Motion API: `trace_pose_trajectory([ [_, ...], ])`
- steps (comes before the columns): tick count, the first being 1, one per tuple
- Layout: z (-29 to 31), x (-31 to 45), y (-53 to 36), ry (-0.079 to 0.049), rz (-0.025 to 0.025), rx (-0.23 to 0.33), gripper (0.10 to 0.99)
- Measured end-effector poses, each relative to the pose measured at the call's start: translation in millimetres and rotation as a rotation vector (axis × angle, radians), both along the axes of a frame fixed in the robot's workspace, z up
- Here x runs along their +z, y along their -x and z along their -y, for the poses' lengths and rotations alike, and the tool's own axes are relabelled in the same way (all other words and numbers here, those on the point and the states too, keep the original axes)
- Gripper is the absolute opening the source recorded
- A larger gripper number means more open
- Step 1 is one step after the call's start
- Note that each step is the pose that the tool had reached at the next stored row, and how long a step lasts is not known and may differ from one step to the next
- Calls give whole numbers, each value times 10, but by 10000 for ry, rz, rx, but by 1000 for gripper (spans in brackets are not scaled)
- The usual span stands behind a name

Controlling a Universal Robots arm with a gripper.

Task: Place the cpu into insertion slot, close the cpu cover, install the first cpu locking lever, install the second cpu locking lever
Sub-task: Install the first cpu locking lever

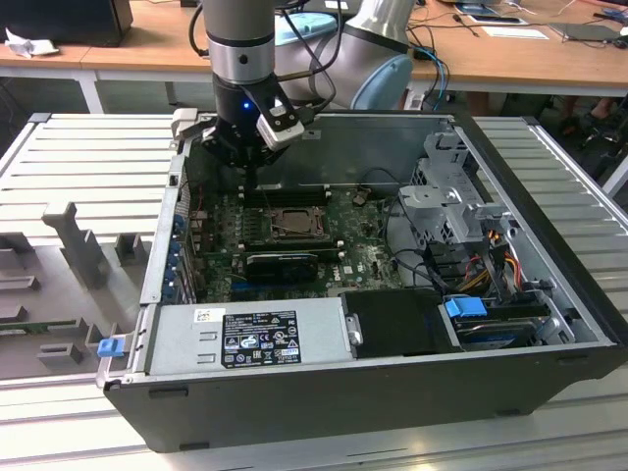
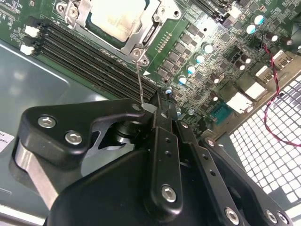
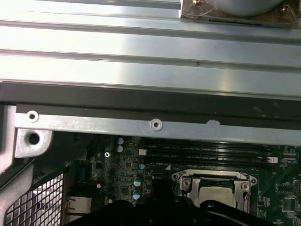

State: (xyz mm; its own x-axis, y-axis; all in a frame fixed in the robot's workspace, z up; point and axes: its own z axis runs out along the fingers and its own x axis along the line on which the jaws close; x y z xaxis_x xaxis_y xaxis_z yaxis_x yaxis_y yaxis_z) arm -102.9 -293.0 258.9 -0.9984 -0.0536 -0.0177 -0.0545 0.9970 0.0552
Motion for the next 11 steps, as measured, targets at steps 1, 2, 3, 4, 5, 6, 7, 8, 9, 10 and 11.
trace_pose_trajectory([
  [1, 0, 0, -4, 0, 0, 0, 106],
  [2, 0, 0, -6, 0, 0, 1, 106],
  [3, 0, 0, -8, 0, 0, 1, 106],
  [4, 0, 0, -11, 0, 0, 0, 106],
  [5, 0, 0, -13, 0, 0, 1, 106],
  [6, 0, 0, -19, 0, 0, 0, 106],
  [7, 0, 0, -22, 0, 0, 0, 106],
  [8, 0, 0, -28, 0, 0, 0, 106],
  [9, 0, 0, -31, 0, 0, 0, 106],
  [10, 0, 0, -34, 0, 0, 1, 106],
  [11, 0, 0, -38, 0, 0, 0, 106],
])
